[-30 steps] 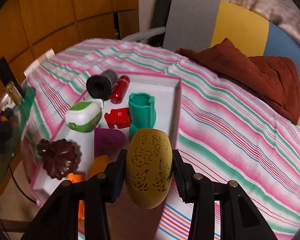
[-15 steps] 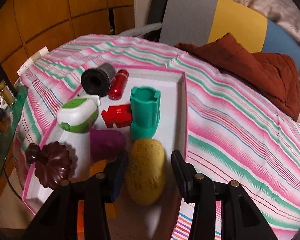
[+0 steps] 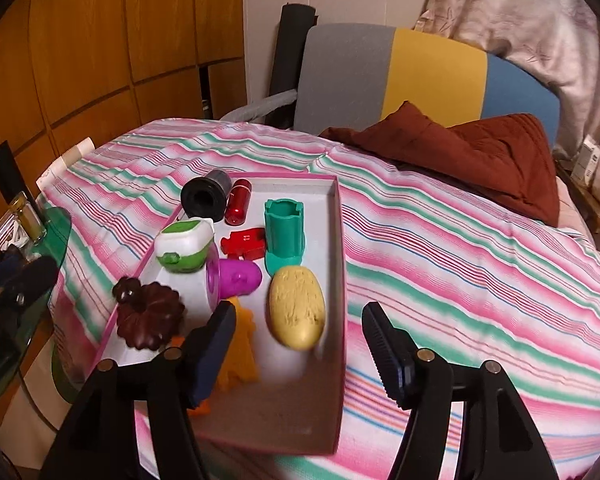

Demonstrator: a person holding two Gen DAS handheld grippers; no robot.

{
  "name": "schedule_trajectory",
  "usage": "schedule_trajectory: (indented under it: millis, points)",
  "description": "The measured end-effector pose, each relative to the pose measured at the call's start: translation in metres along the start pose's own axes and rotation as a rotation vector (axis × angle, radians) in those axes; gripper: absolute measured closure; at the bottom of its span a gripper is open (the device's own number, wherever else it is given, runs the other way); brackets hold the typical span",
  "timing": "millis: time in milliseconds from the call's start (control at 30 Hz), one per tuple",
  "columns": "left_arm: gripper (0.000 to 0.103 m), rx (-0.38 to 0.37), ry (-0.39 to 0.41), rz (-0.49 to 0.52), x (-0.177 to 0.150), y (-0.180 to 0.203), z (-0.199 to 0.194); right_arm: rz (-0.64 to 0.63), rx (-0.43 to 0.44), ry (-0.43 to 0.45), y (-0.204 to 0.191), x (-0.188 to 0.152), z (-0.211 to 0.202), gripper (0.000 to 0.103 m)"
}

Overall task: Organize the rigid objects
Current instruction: 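Lower the yellow soap onto the tray beside the green cup and open the right gripper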

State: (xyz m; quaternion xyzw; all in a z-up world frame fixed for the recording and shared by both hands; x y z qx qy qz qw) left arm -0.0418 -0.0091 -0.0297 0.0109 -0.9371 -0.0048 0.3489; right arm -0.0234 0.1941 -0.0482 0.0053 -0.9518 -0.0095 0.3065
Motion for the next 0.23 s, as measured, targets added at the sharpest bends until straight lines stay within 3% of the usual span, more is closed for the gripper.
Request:
schedule_trajectory:
  millis: [233]
  points:
    - [0.053, -0.006, 0.026, 0.017, -0.0008, 0.0067, -0.0101, 0.016, -0.020, 0.013, 0.0030, -0.0102, -0.0111, 0.037]
Point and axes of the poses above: each gripper's, at about its wrist camera, not at the fingertips, and z roughly the way its jaws point, y to its right, x to its top, the point moved 6 cm from there along z, roughly the way its jaws point, and after that the axes turned 10 degrees about -y, right-handed, at the moved point
